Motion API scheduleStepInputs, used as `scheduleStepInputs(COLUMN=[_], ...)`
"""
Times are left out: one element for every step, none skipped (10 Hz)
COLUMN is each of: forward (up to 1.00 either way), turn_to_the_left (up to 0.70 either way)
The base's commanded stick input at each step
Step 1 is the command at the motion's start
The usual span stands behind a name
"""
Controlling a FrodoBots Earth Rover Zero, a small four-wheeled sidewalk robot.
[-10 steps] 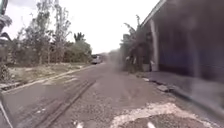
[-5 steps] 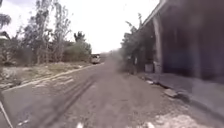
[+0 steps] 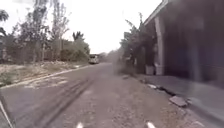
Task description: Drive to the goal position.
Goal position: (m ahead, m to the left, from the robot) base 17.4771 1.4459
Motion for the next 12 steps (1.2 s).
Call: scheduleStepInputs(forward=[0.67,0.67,0.67,0.67,0.67,0.67,0.67,0.67,0.67,0.67,0.67,0.67], turn_to_the_left=[0.01,0.01,0.01,0.01,0.01,0.01,0.01,0.01,0.01,0.01,0.01,0.01])
